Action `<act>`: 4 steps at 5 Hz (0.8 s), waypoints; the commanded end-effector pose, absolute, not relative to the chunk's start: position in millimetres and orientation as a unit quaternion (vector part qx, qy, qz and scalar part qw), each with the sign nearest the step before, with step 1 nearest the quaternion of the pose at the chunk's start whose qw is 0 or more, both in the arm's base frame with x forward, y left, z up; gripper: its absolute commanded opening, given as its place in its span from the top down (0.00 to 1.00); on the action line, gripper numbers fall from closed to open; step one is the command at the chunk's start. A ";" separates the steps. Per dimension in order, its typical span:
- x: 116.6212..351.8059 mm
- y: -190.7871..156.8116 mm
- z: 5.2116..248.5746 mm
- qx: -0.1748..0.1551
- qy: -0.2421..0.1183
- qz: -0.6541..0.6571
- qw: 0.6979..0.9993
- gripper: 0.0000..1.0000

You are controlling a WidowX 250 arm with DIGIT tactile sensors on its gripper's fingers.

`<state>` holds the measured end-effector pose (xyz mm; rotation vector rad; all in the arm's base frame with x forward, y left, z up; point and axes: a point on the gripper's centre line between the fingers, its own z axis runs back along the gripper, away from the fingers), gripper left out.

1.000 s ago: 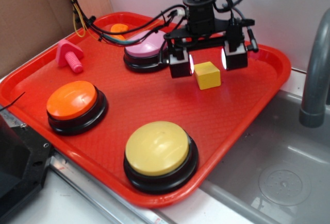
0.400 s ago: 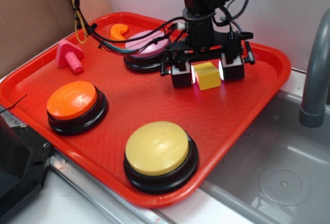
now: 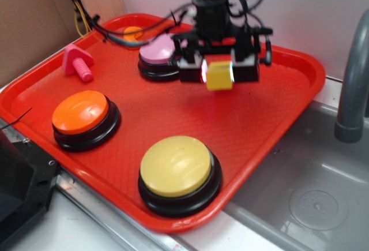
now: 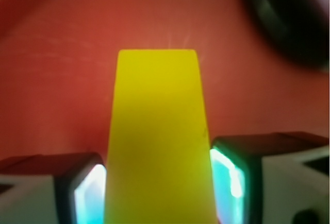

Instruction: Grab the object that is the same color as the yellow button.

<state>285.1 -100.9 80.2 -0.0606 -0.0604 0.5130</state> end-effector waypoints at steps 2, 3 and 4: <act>250.4 -66.1 229.2 -0.071 -0.041 0.051 0.995 1.00; 235.0 -50.9 254.0 -0.098 -0.051 0.038 0.993 1.00; 229.8 -45.7 257.7 -0.113 -0.058 0.012 0.992 1.00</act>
